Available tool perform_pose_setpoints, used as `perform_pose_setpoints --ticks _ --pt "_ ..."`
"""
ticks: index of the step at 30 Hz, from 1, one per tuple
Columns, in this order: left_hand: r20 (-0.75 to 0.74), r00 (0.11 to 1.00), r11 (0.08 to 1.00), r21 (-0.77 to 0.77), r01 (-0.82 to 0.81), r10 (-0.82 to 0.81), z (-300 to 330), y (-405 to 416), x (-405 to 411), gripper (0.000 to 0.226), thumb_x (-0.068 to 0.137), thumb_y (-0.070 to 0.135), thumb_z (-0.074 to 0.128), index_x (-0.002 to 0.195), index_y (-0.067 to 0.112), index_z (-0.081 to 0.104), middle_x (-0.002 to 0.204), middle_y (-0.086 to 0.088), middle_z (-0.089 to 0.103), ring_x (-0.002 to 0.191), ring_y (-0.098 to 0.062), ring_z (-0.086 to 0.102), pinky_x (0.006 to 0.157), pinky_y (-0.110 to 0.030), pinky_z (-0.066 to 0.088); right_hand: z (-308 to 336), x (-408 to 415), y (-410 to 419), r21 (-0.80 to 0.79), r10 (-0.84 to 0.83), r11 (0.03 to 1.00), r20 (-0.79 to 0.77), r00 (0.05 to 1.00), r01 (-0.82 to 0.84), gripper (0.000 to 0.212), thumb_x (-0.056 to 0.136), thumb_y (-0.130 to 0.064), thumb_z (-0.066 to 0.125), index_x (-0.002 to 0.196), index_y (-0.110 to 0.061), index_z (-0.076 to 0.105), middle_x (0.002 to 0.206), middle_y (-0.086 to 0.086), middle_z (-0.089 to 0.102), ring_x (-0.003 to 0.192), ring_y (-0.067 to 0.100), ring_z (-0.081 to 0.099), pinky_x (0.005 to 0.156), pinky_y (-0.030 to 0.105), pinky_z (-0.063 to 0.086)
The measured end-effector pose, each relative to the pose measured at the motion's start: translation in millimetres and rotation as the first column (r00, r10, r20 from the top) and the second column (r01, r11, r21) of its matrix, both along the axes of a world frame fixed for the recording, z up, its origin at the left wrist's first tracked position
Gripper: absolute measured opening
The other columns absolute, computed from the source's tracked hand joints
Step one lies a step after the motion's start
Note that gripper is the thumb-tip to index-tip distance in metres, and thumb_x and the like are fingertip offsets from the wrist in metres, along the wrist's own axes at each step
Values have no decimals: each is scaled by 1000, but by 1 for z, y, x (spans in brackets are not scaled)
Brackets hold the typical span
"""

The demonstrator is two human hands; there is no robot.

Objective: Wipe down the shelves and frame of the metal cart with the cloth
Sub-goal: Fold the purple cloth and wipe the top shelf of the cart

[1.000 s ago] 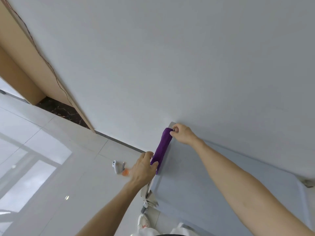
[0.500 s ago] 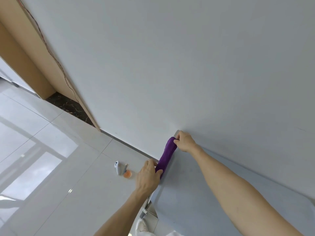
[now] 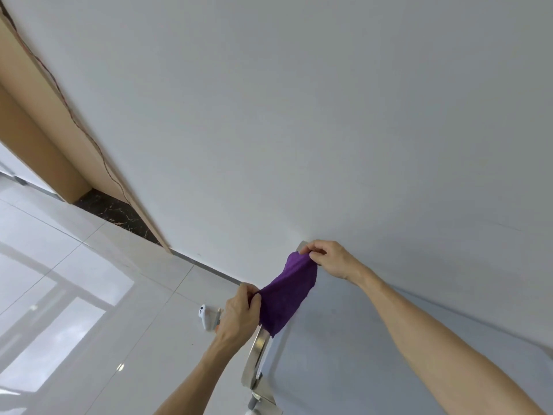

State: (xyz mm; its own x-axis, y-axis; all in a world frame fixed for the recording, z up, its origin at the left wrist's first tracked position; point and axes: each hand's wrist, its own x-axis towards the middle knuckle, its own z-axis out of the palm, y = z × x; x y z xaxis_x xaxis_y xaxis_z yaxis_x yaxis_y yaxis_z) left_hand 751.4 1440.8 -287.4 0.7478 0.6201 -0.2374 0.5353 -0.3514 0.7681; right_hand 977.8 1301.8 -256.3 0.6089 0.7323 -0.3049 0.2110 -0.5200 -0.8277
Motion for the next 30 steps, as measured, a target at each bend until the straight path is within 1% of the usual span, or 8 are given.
perform_pose_setpoints --ticks 3,7,10,13,16,21,25,30 --pt "106 994 999 -25 21 -18 20 13 8 16 96 16 45 88 25 54 70 7 67 63 -2 60 53 -13 43 14 4 -24 -23 38 999 1 999 -38 27 95 -11 57 109 -28 73 104 -13 71 86 -6 62 83 12 47" --pt "206 967 989 9 148 -147 49 21 26 19 96 14 46 88 28 55 71 8 69 61 -9 61 54 -16 46 30 1 -55 -55 19 998 103 995 -13 24 90 -15 65 107 -30 72 100 -1 68 78 6 55 82 29 51" --pt "253 936 970 50 238 -243 66 18 44 21 97 11 48 91 30 57 80 15 69 68 -7 63 57 -17 48 48 -2 -80 -19 -42 999 187 981 46 19 88 -20 67 90 -39 70 89 -13 63 69 0 51 72 21 45" --pt "282 896 939 105 327 -344 78 9 65 20 97 10 49 94 27 59 82 19 69 74 -5 64 61 -14 48 67 -2 -113 11 -108 994 225 968 108 15 86 -26 71 86 -40 70 102 -14 58 82 1 59 75 14 47" --pt "264 844 884 163 438 -466 85 -7 86 21 98 10 49 100 26 61 86 20 69 80 0 63 65 -9 46 77 -3 -148 19 -166 986 157 974 165 11 88 -25 73 89 -35 69 112 -21 64 90 8 66 83 21 52" --pt "128 746 748 256 612 -654 65 -37 108 30 99 8 45 104 25 69 89 9 67 76 -3 61 67 -10 41 61 -12 -190 -88 -238 965 108 965 248 10 89 -18 71 94 -26 70 91 -13 76 89 3 70 85 24 52" --pt "39 751 726 295 622 -659 42 -57 118 28 98 8 46 103 20 71 90 0 66 88 -17 58 72 -21 46 35 -27 -202 -133 -341 926 109 934 354 12 88 -14 70 91 -26 71 88 -11 77 87 6 71 81 23 53" --pt "39 741 702 356 617 -671 21 -69 105 25 94 4 49 100 16 70 82 9 69 70 -10 60 66 -21 49 5 -52 -208 -78 -457 878 156 876 472 14 86 -10 68 90 -22 73 92 -10 74 82 1 68 78 23 54"
